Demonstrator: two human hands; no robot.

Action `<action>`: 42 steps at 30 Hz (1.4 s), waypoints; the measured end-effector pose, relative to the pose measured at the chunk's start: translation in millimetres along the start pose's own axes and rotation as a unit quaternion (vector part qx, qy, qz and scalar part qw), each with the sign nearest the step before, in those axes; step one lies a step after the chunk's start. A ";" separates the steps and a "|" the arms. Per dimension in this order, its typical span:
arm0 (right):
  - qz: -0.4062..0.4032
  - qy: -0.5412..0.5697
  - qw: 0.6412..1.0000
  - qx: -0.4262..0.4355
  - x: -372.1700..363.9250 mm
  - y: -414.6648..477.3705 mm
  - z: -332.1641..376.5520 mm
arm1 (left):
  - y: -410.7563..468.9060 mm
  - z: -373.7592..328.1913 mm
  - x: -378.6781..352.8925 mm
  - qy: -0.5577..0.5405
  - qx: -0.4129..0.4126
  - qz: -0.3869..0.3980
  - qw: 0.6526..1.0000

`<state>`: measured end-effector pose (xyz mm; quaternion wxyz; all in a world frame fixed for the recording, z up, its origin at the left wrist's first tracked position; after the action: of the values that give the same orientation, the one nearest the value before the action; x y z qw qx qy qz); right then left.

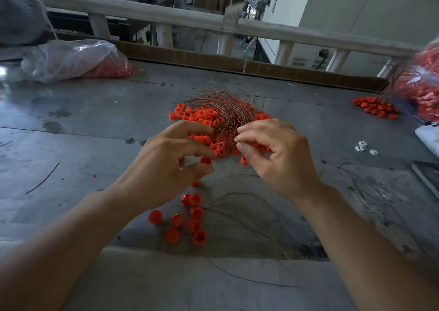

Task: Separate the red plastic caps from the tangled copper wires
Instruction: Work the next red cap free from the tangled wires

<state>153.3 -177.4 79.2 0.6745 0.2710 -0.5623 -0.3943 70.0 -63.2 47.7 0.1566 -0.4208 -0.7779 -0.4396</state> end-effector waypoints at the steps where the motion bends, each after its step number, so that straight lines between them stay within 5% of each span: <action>1: 0.003 0.015 1.000 0.009 -0.4 -0.6 4.0 | -0.7 -3.7 -0.6 -0.019 -0.012 0.005 1.000; 18: 0.133 0.043 0.990 -0.001 -15.1 -7.0 18.2 | -2.0 -5.5 5.1 -0.392 0.064 0.014 0.918; 39: 0.067 0.049 0.994 -0.075 -6.1 -3.2 15.3 | -1.2 5.9 4.7 -0.381 0.134 -0.033 0.914; 42: 0.049 0.072 0.990 -0.107 2.2 -1.5 7.4 | -0.9 7.5 6.2 -0.325 0.139 -0.040 0.935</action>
<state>145.9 -179.4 80.7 0.7566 0.1970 -0.4796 -0.3984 66.5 -54.1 46.8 -0.0656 -0.4834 -0.8557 -0.1727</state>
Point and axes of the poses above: each hand's wrist, its own y-axis towards the middle knuckle, its own x-axis out of the back of the hand, z = x × y, the point moved 8 cm from there along y, towards the middle knuckle, and after that the axes turned 5 degrees about -z, right-handed, at the moved point
